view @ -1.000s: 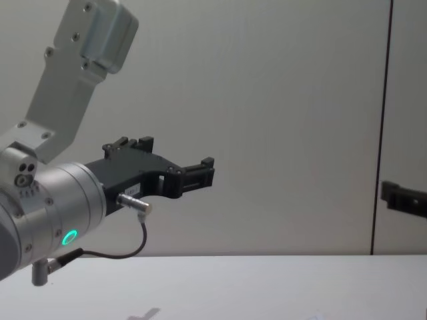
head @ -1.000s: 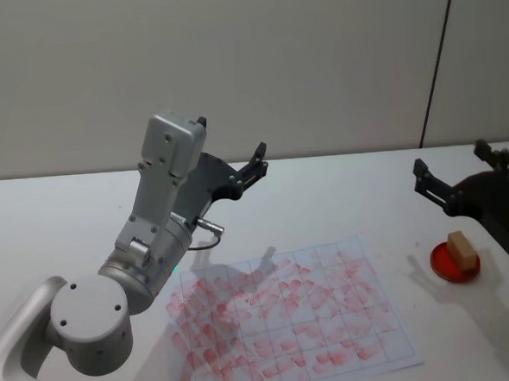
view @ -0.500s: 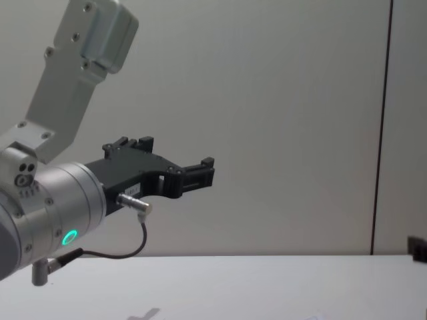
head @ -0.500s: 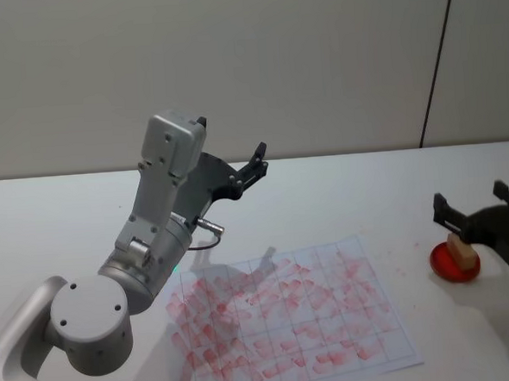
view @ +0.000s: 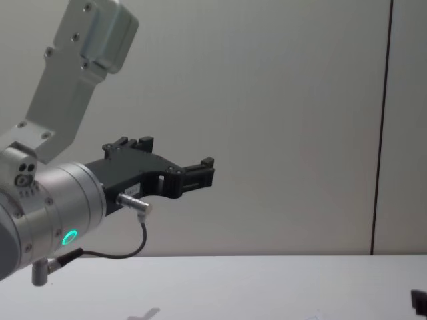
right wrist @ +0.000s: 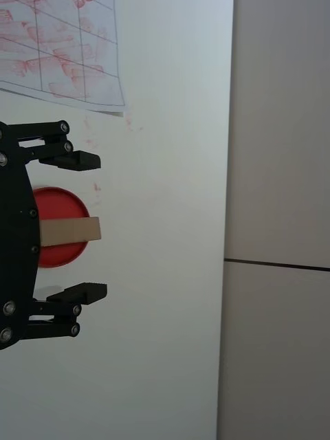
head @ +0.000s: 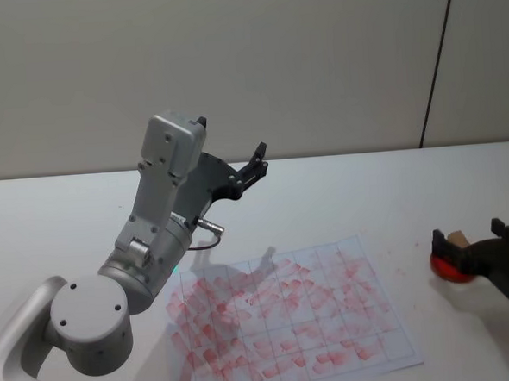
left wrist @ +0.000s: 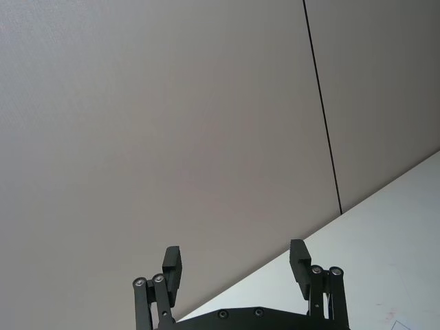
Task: Use the one hand to pick up the stamp and affix it onto the A4 paper.
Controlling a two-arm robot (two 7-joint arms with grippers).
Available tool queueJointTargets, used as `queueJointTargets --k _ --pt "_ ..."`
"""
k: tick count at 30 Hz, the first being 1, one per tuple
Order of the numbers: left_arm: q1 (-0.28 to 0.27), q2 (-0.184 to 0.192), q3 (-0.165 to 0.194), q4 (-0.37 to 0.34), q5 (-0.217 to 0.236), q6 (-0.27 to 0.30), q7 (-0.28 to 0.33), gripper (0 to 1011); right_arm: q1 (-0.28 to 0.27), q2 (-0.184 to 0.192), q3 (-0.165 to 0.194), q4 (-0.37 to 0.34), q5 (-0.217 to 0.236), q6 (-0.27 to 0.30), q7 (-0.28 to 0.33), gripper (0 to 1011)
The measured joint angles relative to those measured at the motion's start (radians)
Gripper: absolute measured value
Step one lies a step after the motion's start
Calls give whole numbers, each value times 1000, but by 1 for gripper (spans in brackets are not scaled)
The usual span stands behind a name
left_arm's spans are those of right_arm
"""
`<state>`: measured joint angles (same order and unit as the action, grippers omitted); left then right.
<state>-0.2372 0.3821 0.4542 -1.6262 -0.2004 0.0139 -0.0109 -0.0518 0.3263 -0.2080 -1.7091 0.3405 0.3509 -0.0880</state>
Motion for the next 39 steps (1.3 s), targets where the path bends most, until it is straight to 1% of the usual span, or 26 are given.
queueJointTargets --k 5,7,8,10,11,14,15,18,21,22,23,24,26,27,28,30,33,39 --pt "0 0 0 0 0 0 0 1002 2 -12 -7 12 -11 22 -11 998" --pt "0 0 0 0 0 0 0 1001 3 -15 -8 15 -15 29 -14 976" --pt "0 0 0 0 0 0 0 1001 4 -17 -9 18 -18 34 -18 941" --pt "0 0 0 0 0 0 0 1001 5 -21 -11 20 -22 39 -23 911" --pt "0 0 0 0 0 0 0 1001 5 -23 -12 22 -26 46 -30 865" --pt "0 0 0 0 0 0 0 1001 6 -28 -13 25 -31 55 -40 814" --pt "0 0 0 0 0 0 0 1001 6 -31 -13 27 -34 61 -46 761" --pt "0 0 0 0 0 0 0 1001 7 -36 -14 31 -39 73 -59 686" --pt "0 0 0 0 0 0 0 1001 8 -39 -14 34 -44 81 -66 589" --pt "0 0 0 0 0 0 0 1001 8 -40 -14 35 -45 82 -67 547" --pt "0 0 0 0 0 0 0 1001 8 -42 -14 36 -47 85 -69 534" --pt "0 0 0 0 0 0 0 1002 8 -43 -14 36 -48 86 -69 488" --pt "0 0 0 0 0 0 0 1001 8 -44 -15 37 -50 88 -69 444" --pt "0 0 0 0 0 0 0 1001 8 -46 -15 38 -51 90 -69 389" --pt "0 0 0 0 0 0 0 1001 8 -47 -15 38 -51 90 -69 389" --pt "0 0 0 0 0 0 0 1001 8 -48 -15 39 -53 92 -69 303" --pt "0 0 0 0 0 0 0 1001 8 -51 -15 40 -54 93 -67 223" --pt "0 0 0 0 0 0 0 1001 8 -57 -15 40 -55 93 -59 216"
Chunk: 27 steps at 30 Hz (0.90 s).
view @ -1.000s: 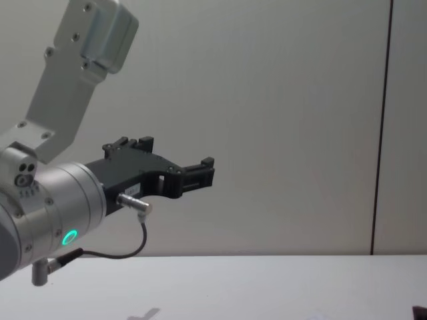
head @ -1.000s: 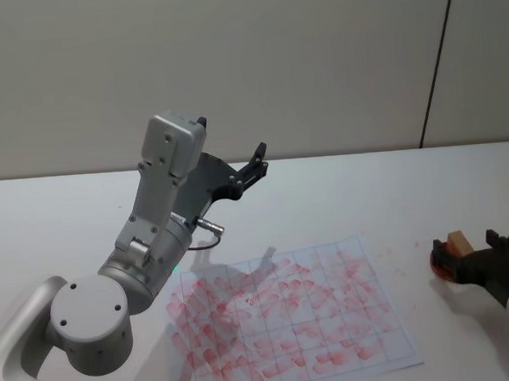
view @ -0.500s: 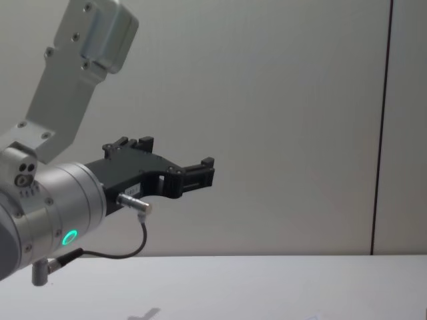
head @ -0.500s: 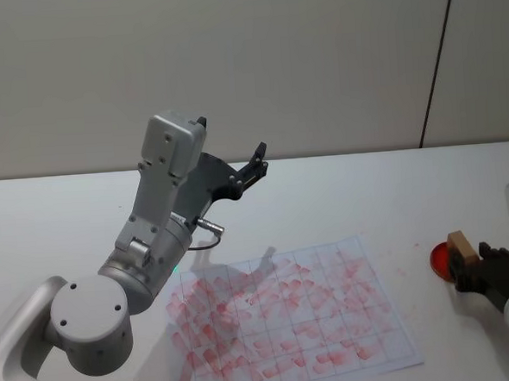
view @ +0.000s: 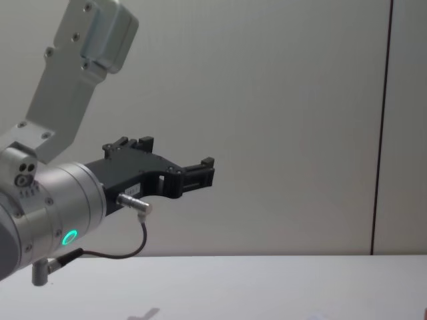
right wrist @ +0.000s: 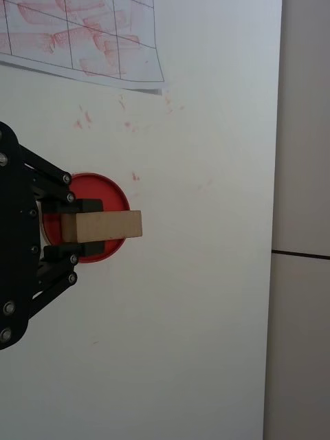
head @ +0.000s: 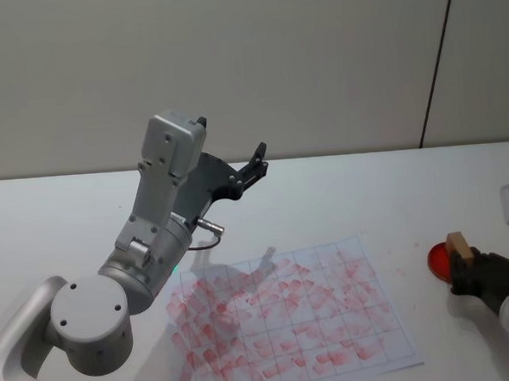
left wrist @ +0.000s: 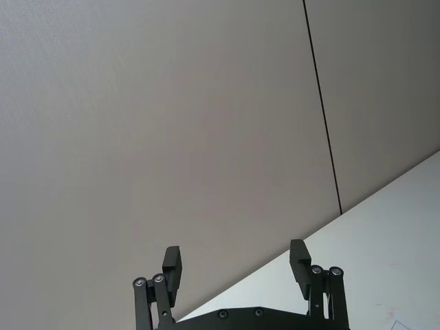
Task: Use the one hand to pick up the stamp and affix it onto the A4 paper.
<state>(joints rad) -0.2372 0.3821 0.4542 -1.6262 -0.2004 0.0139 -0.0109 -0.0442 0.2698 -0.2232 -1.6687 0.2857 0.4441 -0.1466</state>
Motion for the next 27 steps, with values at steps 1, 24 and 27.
queueJointTargets --k 1,24,27 --pt "0 0 0 0 0 0 0 1002 -1 -1 0 -1 0 -2 4 216" --pt "0 0 0 0 0 0 0 1001 16 -36 -43 -91 -39 5 163 216" --pt "0 0 0 0 0 0 0 1001 26 -50 -57 -79 -59 23 186 216"
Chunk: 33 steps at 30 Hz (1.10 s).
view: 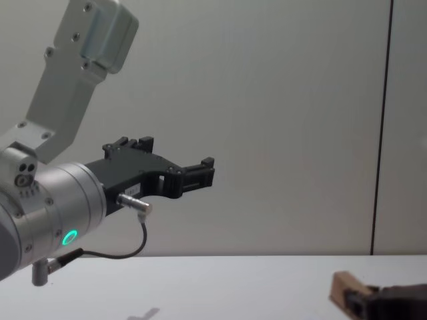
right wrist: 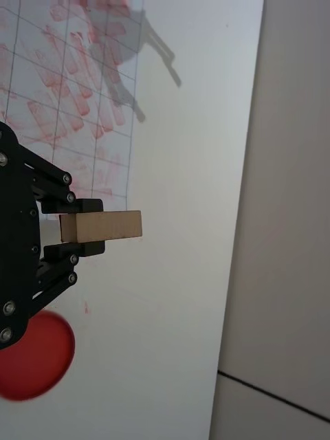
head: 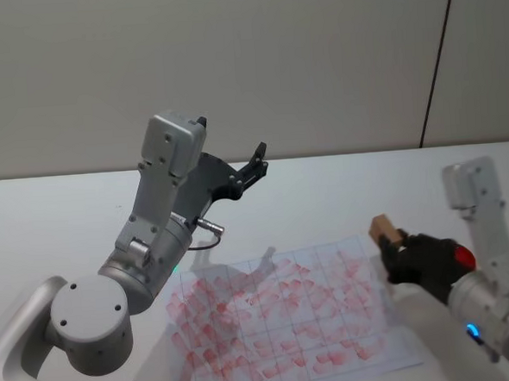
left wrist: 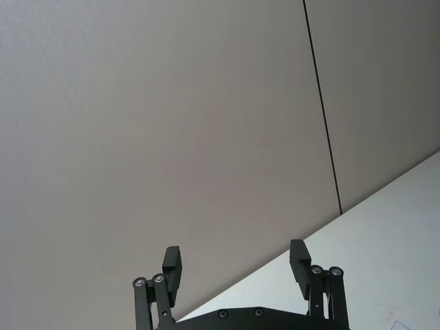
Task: Use the one hand to pick up the stamp and affix it onto the A4 paper.
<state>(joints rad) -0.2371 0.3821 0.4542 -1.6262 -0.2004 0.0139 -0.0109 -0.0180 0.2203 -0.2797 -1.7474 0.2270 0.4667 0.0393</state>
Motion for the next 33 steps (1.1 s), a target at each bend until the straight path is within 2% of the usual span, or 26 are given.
queueJointTargets --k 10,17,33 --pt "0 0 0 0 0 0 0 1001 57 -54 -39 101 -72 39 44 216" --pt "0 0 0 0 0 0 0 1001 91 -85 -54 159 -111 52 44 216" --pt "0 0 0 0 0 0 0 1001 133 -118 -56 211 -140 54 12 216"
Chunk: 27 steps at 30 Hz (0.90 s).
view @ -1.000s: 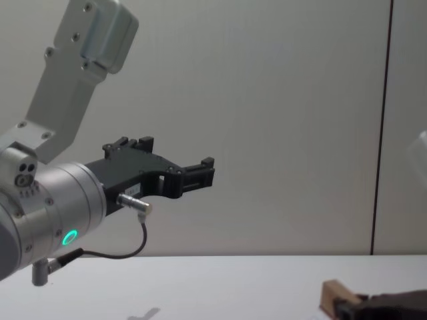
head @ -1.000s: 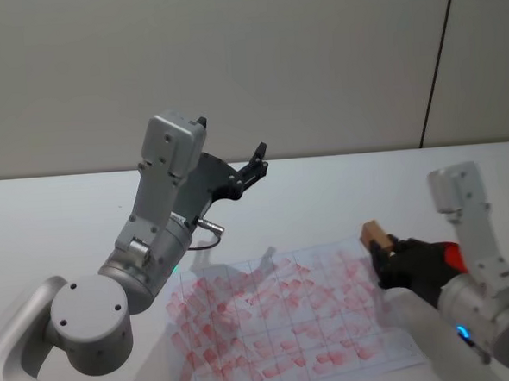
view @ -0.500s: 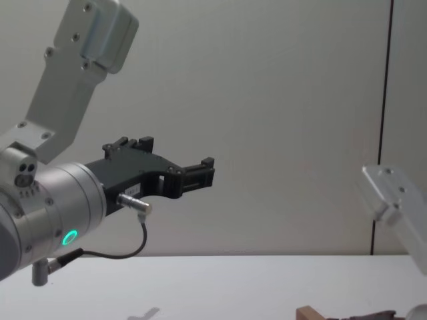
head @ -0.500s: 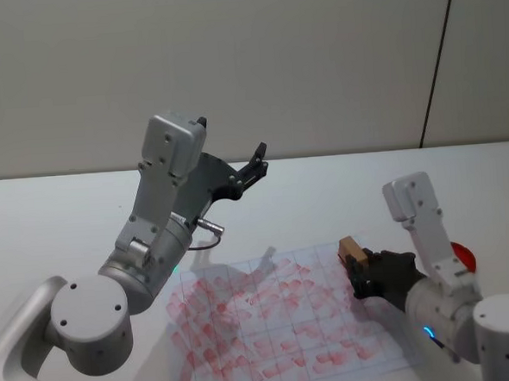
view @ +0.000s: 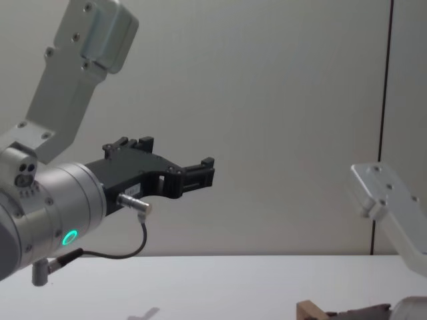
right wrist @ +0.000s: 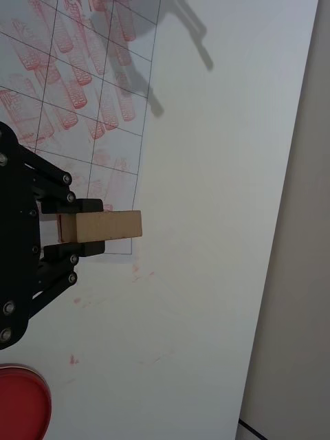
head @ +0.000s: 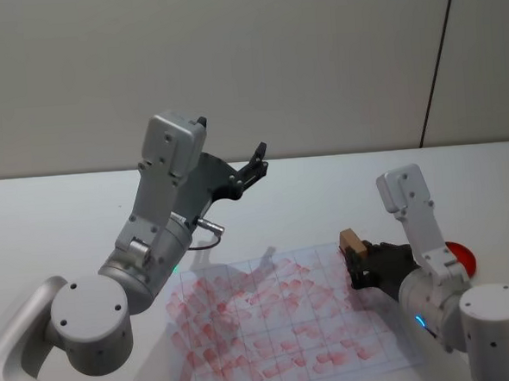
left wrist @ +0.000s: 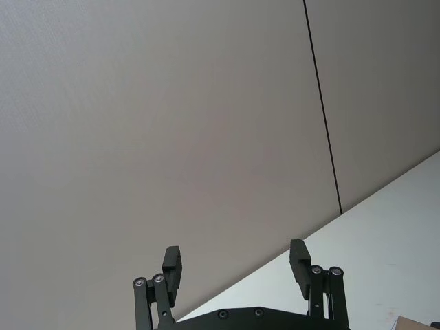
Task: Use the one hand to pick up the stamp and affix it onto the A4 paper.
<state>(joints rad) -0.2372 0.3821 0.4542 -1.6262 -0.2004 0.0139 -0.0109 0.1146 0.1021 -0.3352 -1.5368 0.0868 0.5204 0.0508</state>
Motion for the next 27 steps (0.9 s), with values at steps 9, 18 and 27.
queueJointTargets --k 9,18,27 --pt "0 0 0 0 0 0 0 1001 19 -14 7 35 7 22 -6 217" --pt "0 0 0 0 0 0 0 1001 34 -22 14 60 14 39 -9 216" --pt "0 0 0 0 0 0 0 1001 46 -31 20 77 22 74 -6 216"
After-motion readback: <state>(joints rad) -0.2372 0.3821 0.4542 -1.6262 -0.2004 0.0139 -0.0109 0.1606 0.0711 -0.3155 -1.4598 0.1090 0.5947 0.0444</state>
